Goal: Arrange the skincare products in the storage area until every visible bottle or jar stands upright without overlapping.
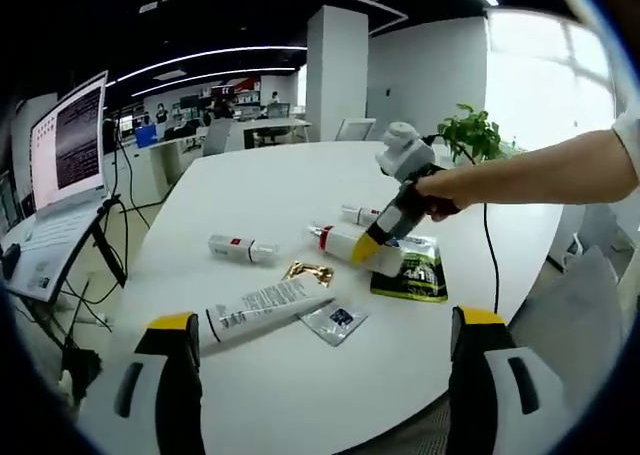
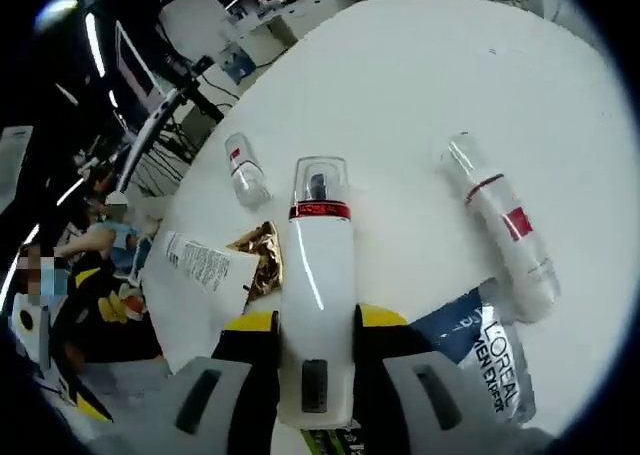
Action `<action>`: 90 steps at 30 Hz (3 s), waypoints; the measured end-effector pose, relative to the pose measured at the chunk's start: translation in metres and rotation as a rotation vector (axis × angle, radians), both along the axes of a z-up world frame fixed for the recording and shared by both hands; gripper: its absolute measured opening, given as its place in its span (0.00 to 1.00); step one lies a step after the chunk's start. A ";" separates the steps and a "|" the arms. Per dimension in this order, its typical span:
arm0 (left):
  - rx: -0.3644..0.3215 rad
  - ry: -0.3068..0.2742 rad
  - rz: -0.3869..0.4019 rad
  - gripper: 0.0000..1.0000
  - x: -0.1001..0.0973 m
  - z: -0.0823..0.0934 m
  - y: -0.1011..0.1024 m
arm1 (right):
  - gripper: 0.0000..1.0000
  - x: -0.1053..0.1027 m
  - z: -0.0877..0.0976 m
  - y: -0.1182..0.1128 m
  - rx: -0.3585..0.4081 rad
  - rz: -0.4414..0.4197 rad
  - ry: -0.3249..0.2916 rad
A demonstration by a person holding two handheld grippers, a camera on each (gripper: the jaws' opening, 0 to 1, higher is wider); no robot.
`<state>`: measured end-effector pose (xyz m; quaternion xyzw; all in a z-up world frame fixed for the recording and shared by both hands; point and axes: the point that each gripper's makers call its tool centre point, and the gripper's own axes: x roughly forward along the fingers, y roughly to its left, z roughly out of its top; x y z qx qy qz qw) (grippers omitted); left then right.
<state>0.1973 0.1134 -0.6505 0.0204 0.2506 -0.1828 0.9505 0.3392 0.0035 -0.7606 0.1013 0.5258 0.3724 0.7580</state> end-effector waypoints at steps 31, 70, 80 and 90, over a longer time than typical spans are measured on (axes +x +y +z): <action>-0.231 -0.103 -0.233 0.63 0.045 0.035 -0.060 | 0.26 -0.046 0.079 -0.021 0.577 -0.275 0.048; -0.601 0.083 -0.347 0.42 0.078 0.051 -0.150 | 0.27 -0.100 0.142 -0.028 0.621 -0.158 -0.279; -0.650 0.107 -0.348 0.33 0.081 0.050 -0.166 | 0.27 -0.093 0.144 -0.044 0.422 -0.114 -0.458; -0.706 0.177 -0.274 0.31 0.084 0.034 -0.182 | 0.27 -0.090 0.130 -0.059 0.051 -0.001 -0.662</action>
